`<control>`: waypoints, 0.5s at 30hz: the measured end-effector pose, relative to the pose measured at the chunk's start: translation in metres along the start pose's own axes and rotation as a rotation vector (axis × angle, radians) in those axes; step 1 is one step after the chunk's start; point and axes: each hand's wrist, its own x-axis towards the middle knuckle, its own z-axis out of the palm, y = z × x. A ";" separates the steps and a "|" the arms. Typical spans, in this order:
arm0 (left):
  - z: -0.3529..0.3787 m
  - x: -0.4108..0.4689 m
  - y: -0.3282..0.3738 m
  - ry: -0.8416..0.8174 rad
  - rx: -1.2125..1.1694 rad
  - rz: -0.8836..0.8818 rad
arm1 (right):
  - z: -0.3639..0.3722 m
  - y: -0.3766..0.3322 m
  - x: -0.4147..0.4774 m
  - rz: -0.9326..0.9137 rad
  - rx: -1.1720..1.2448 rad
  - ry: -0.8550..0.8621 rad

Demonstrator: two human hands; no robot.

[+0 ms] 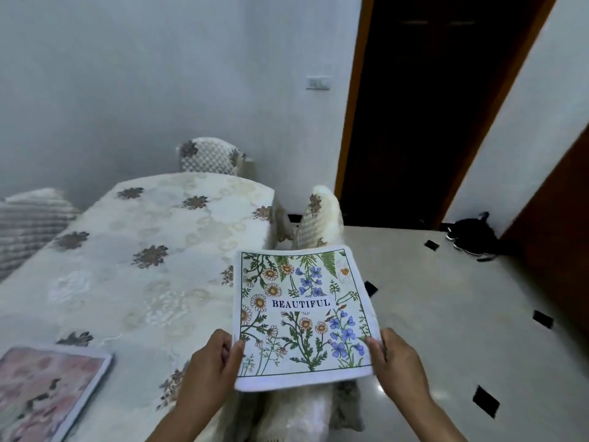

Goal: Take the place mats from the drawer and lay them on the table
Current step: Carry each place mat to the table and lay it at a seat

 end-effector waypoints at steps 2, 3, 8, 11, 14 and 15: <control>0.013 -0.008 0.009 0.091 0.041 -0.088 | 0.002 0.006 0.039 -0.103 0.004 -0.076; 0.019 -0.014 0.016 0.133 0.052 -0.130 | 0.002 0.007 0.058 -0.164 0.014 -0.112; 0.041 -0.045 0.042 0.318 0.022 -0.332 | 0.011 -0.015 0.135 -0.476 -0.023 -0.300; 0.045 -0.054 0.049 0.424 -0.009 -0.442 | 0.030 -0.046 0.166 -0.616 -0.019 -0.370; 0.053 -0.056 0.046 0.493 -0.042 -0.519 | 0.060 -0.077 0.192 -0.715 -0.030 -0.449; 0.057 -0.054 0.043 0.503 -0.044 -0.546 | 0.072 -0.087 0.200 -0.755 -0.060 -0.480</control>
